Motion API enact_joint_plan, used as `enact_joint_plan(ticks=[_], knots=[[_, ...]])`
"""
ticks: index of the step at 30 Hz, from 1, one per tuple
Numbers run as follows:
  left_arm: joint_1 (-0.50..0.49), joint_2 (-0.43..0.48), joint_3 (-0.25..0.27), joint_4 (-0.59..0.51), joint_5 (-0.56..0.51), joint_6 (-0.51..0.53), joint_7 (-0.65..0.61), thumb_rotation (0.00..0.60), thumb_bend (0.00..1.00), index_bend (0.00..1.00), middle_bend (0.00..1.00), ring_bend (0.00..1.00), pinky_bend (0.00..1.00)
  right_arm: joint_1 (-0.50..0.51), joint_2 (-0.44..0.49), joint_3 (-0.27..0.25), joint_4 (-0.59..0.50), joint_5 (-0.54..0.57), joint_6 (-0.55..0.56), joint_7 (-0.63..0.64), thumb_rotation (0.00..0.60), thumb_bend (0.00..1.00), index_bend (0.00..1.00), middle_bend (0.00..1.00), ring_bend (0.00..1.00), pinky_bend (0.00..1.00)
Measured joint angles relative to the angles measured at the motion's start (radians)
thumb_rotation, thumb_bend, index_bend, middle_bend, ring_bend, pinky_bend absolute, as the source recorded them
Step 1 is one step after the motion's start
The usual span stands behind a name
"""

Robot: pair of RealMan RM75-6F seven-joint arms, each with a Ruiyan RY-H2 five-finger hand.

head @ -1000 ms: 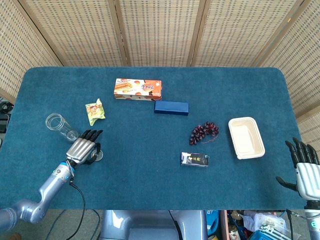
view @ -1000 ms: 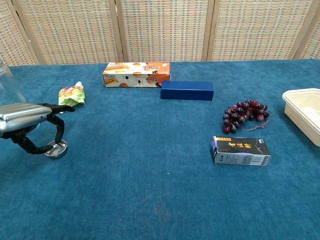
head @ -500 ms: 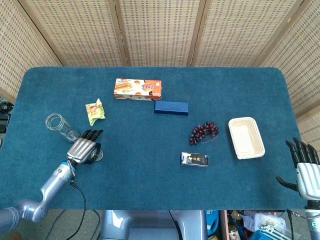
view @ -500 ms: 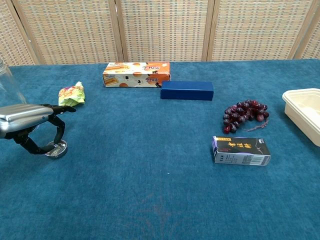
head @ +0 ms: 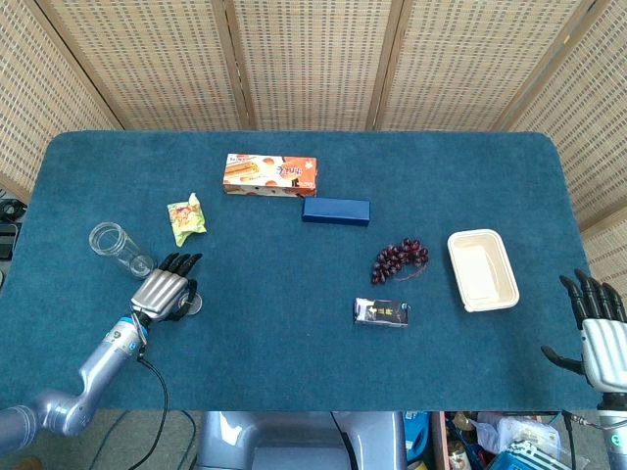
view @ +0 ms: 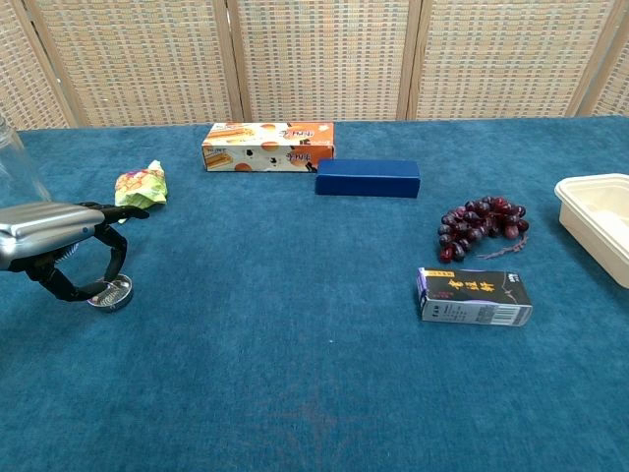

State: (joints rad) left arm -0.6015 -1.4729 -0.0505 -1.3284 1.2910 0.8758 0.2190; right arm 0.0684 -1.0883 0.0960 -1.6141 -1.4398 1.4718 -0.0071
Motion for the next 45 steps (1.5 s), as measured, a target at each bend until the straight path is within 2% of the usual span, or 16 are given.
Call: enact_joint_plan(ticks=[7, 13, 19, 23, 29, 36, 45], knots=[[0.0, 0.026, -0.005, -0.055, 0.016, 0.031, 0.007, 0.6, 0.5, 0.58, 0.0, 0.0, 0.0, 0.0, 0.002, 0.001, -0.001, 0.001, 0.0, 0.002, 0.6, 0.0, 0.0, 0.0, 0.0, 0.0], [-0.007, 0.084, -0.029, -0.174, 0.028, 0.071, 0.033, 0.6, 0.5, 0.58, 0.0, 0.0, 0.0, -0.001, 0.004, -0.001, -0.005, -0.003, 0.003, 0.005, 0.6, 0.0, 0.0, 0.0, 0.0, 0.0], [-0.018, 0.191, -0.089, -0.351, 0.019, 0.124, 0.076, 0.6, 0.5, 0.58, 0.0, 0.0, 0.0, -0.002, 0.007, 0.001, -0.005, -0.001, 0.003, 0.012, 0.6, 0.0, 0.0, 0.0, 0.0, 0.0], [-0.023, 0.298, -0.147, -0.458, -0.016, 0.162, 0.099, 0.6, 0.5, 0.58, 0.0, 0.0, 0.0, -0.002, 0.006, 0.002, -0.003, 0.001, 0.003, 0.018, 0.6, 0.0, 0.0, 0.0, 0.0, 0.0], [-0.013, 0.422, -0.2, -0.541, -0.068, 0.207, 0.111, 0.6, 0.5, 0.58, 0.0, 0.0, 0.0, -0.002, 0.008, 0.002, -0.005, 0.001, 0.003, 0.02, 0.6, 0.0, 0.0, 0.0, 0.0, 0.0], [0.032, 0.512, -0.212, -0.533, -0.101, 0.233, 0.033, 0.6, 0.5, 0.58, 0.0, 0.0, 0.0, -0.005, 0.009, 0.0, -0.009, -0.005, 0.009, 0.019, 0.6, 0.0, 0.0, 0.0, 0.0, 0.0], [0.066, 0.509, -0.19, -0.296, -0.123, 0.17, -0.193, 0.6, 0.5, 0.59, 0.0, 0.0, 0.0, -0.001, -0.002, -0.003, -0.008, -0.003, 0.002, -0.007, 0.6, 0.0, 0.0, 0.0, 0.0, 0.0]])
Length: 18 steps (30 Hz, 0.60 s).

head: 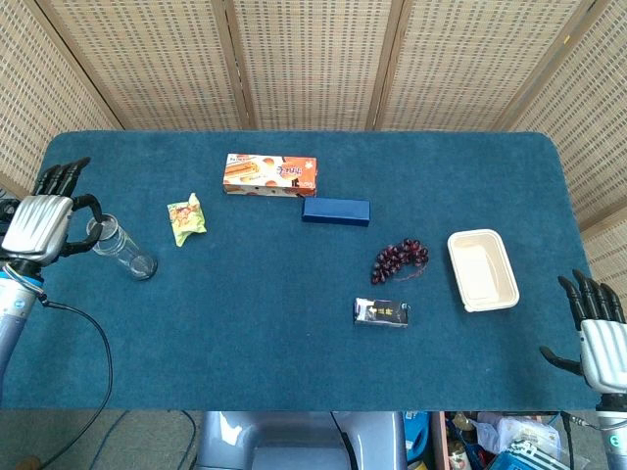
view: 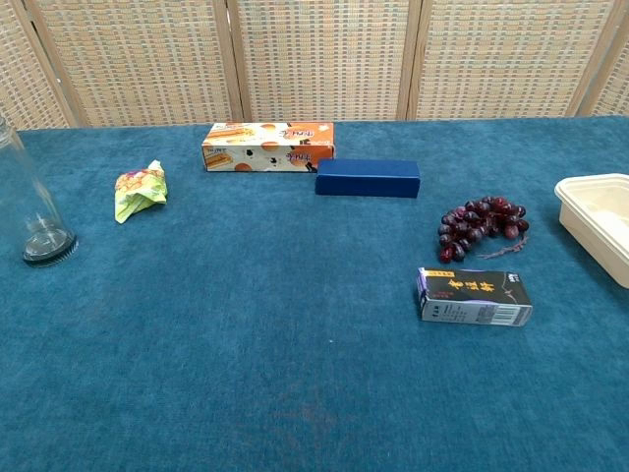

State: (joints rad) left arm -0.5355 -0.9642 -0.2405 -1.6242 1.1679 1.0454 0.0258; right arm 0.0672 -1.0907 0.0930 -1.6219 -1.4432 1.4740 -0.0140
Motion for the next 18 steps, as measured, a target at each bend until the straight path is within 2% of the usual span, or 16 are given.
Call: enact_joint_plan(ticks=[5, 18], knots=[[0.002, -0.037, 0.016, 0.106, -0.001, -0.049, -0.077, 0.6, 0.5, 0.59, 0.0, 0.0, 0.0, 0.001, -0.002, 0.0, -0.001, 0.003, -0.001, -0.006, 0.6, 0.0, 0.0, 0.0, 0.0, 0.0], [-0.004, -0.069, 0.031, 0.136, 0.022, -0.048, -0.071, 0.6, 0.5, 0.59, 0.0, 0.0, 0.0, 0.0, -0.001, 0.0, 0.001, 0.001, 0.0, -0.002, 0.6, 0.0, 0.0, 0.0, 0.0, 0.0]])
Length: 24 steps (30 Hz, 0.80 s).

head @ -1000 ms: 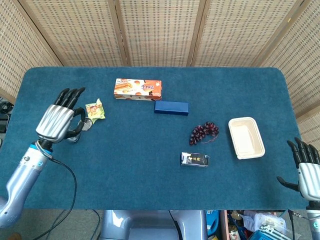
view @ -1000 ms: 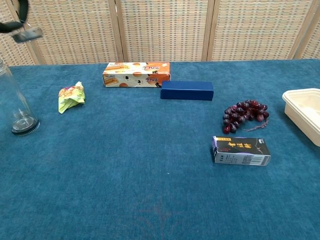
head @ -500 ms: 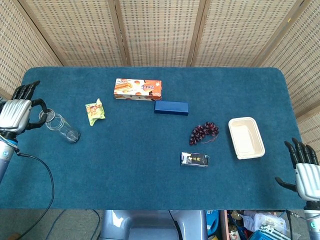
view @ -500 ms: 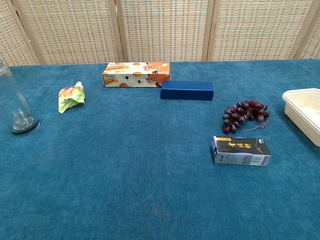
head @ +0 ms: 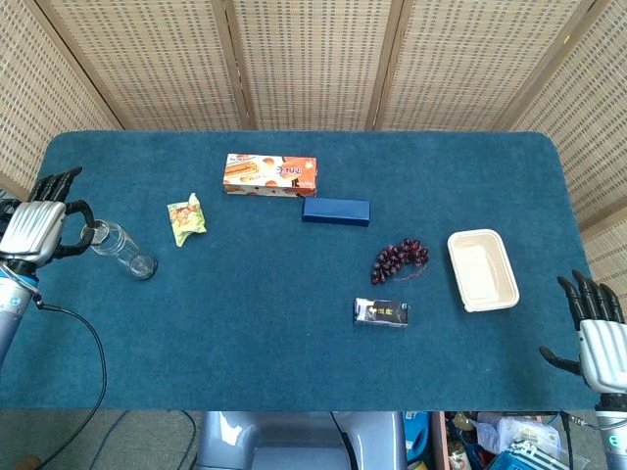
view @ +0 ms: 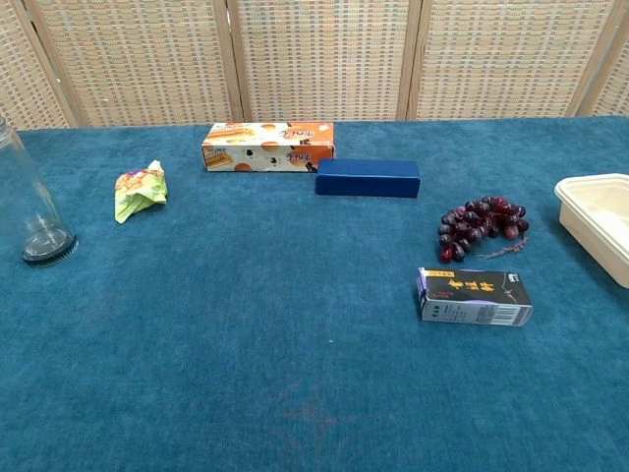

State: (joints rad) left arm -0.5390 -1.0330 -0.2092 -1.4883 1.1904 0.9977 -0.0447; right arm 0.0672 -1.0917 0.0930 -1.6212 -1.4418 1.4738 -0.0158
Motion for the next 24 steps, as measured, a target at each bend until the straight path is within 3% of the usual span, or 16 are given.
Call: enact_joint_plan(ticks=[19, 22, 24], knots=[[-0.017, -0.034, 0.006, 0.013, -0.025, -0.017, 0.04, 0.6, 0.5, 0.58, 0.0, 0.0, 0.0, 0.0, 0.002, 0.002, -0.001, 0.003, -0.001, 0.005, 0.6, 0.0, 0.0, 0.0, 0.0, 0.0], [-0.016, -0.036, 0.007, 0.014, -0.025, -0.017, 0.038, 0.6, 0.5, 0.35, 0.0, 0.0, 0.0, 0.0, 0.002, 0.002, 0.0, 0.003, 0.0, 0.005, 0.6, 0.0, 0.0, 0.0, 0.0, 0.0], [-0.015, -0.034, 0.008, 0.014, -0.022, -0.017, 0.034, 0.6, 0.5, 0.11, 0.0, 0.0, 0.0, 0.0, 0.002, 0.002, 0.0, 0.003, -0.001, 0.007, 0.6, 0.0, 0.0, 0.0, 0.0, 0.0]])
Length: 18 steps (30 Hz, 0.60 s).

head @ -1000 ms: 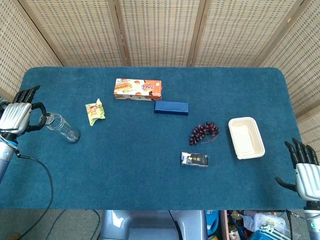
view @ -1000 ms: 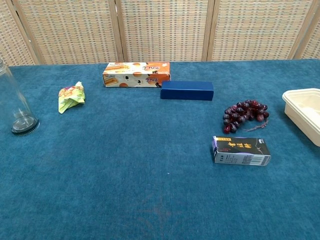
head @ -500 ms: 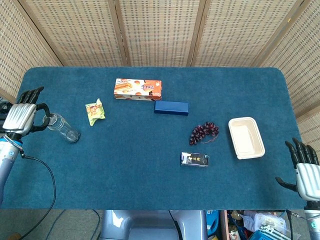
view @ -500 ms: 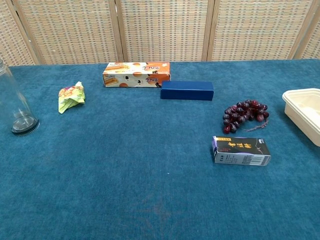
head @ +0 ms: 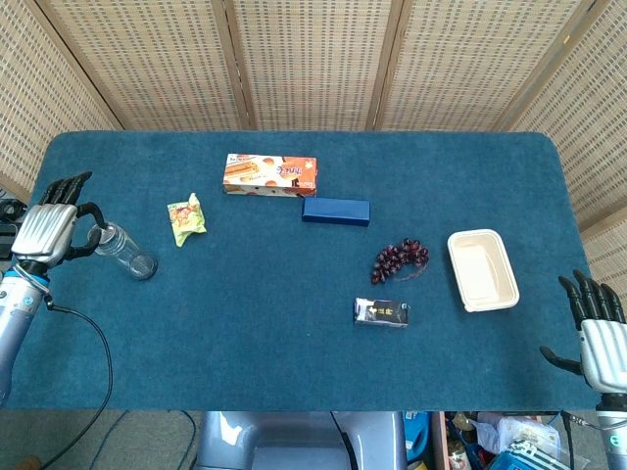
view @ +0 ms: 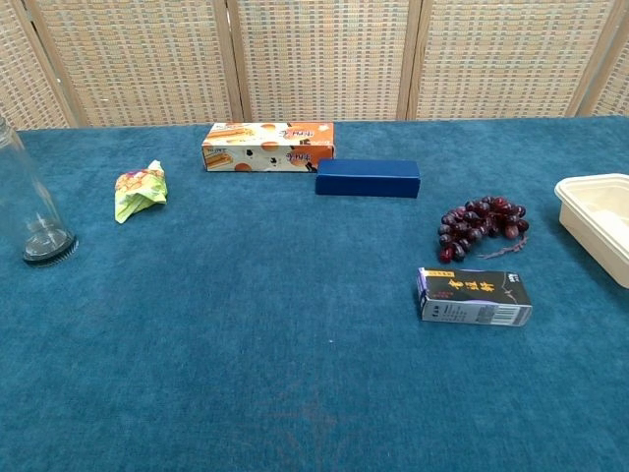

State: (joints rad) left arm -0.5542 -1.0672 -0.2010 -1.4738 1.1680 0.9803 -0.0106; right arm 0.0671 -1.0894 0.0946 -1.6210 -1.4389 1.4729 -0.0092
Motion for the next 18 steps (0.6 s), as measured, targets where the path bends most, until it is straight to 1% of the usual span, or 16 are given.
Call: enact_joint_plan(ticks=[2, 3, 18], knots=[[0.001, 0.007, 0.002, -0.003, 0.004, -0.003, -0.006, 0.6, 0.5, 0.01, 0.0, 0.0, 0.0, 0.0, 0.0, 0.0, 0.001, 0.0, 0.0, -0.001, 0.6, 0.0, 0.0, 0.0, 0.0, 0.0], [0.002, 0.011, 0.002, -0.006, 0.005, -0.004, -0.009, 0.6, 0.49, 0.0, 0.0, 0.0, 0.0, 0.0, 0.0, 0.0, 0.0, 0.0, 0.0, -0.001, 0.6, 0.0, 0.0, 0.0, 0.0, 0.0], [0.014, 0.049, 0.006, -0.043, 0.027, 0.012, -0.023, 0.6, 0.49, 0.0, 0.0, 0.0, 0.0, 0.001, 0.0, 0.0, -0.001, 0.0, -0.001, 0.002, 0.6, 0.0, 0.0, 0.0, 0.0, 0.0]])
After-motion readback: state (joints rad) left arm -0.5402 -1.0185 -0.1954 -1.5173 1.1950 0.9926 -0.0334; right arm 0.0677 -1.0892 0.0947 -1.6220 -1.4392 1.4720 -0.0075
